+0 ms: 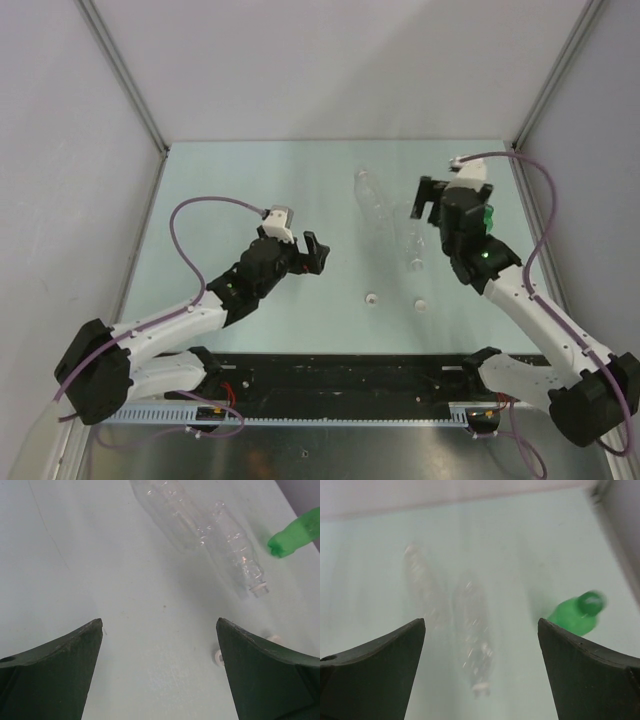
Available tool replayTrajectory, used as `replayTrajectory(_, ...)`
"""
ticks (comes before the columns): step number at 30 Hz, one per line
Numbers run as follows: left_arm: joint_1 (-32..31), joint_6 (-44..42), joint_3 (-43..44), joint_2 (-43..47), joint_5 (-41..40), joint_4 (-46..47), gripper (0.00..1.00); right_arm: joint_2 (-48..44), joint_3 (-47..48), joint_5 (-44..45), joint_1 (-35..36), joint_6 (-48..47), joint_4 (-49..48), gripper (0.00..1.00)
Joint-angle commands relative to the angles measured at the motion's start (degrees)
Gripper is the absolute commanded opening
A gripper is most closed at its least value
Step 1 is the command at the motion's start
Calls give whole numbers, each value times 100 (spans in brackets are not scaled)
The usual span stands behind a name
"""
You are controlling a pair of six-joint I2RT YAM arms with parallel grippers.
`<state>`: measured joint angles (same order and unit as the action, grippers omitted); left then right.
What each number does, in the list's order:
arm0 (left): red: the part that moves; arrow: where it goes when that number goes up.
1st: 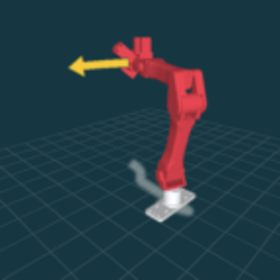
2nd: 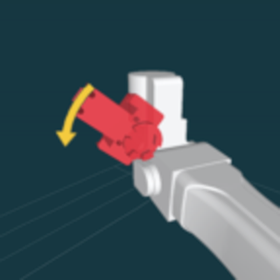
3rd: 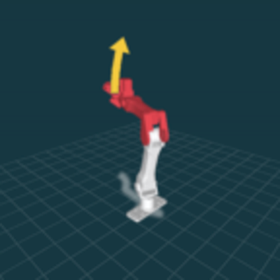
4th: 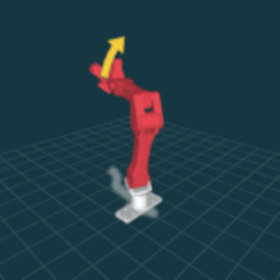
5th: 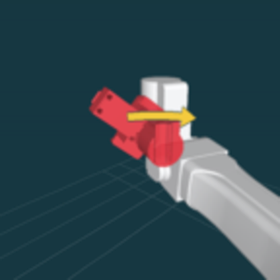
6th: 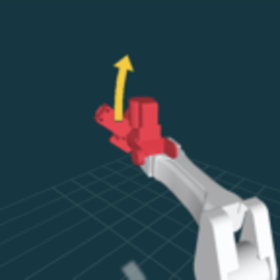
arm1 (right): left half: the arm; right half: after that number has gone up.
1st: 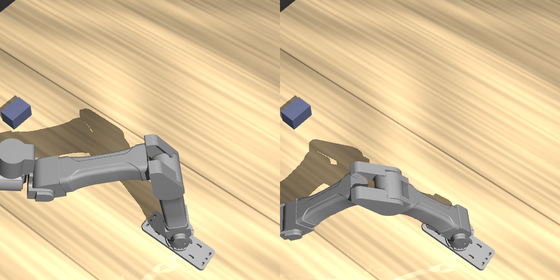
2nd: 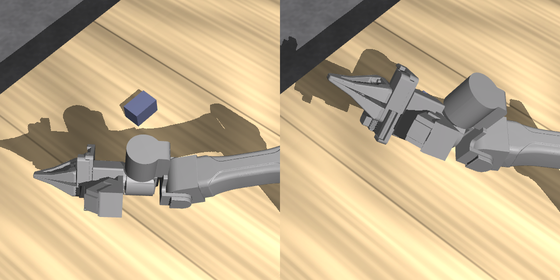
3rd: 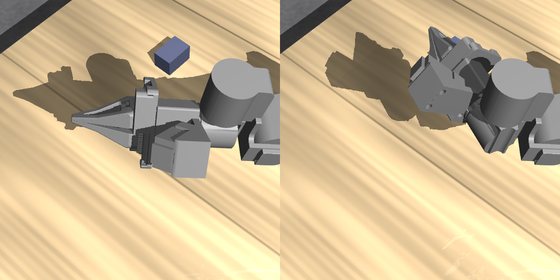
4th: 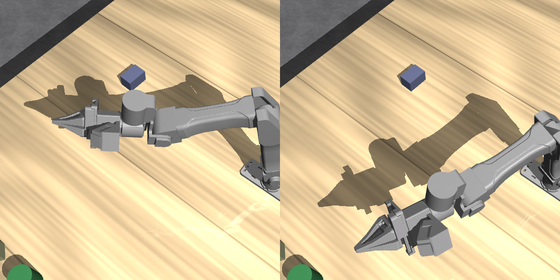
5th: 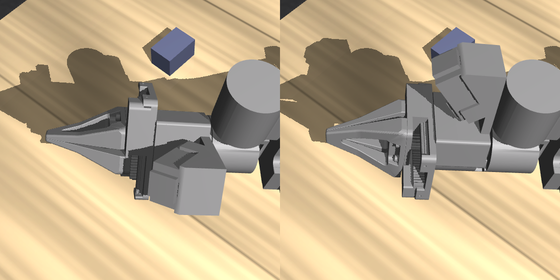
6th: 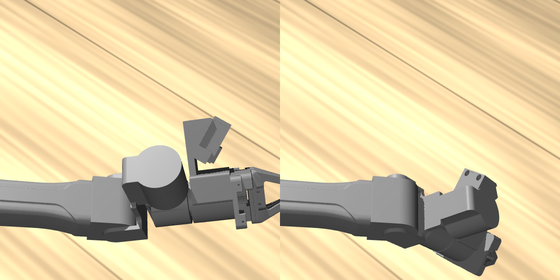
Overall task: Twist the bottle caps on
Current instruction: Place the plastic bottle at the center of the board, then pick up the bottle cap from the center of the board.
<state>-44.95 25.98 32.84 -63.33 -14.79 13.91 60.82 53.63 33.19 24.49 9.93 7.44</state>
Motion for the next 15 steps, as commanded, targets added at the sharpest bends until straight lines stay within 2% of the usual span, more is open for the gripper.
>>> replayTrajectory(1,115,153,257,5,89,-270,99,39,198,-541,869,805,2004,99)
replayTrajectory(5,125,185,181,33,168,-299,100,184,72,-1037,1209,1794,3115,99)
replayTrajectory(10,132,255,148,-54,406,-310,99,172,-586,-1016,1236,2563,3568,95)
replayTrajectory(12,130,267,151,-93,496,-310,99,6,-855,-1203,966,2783,3623,89)
replayTrajectory(15,130,311,121,-103,567,-311,99,-425,-1416,-1982,362,2770,3404,76)
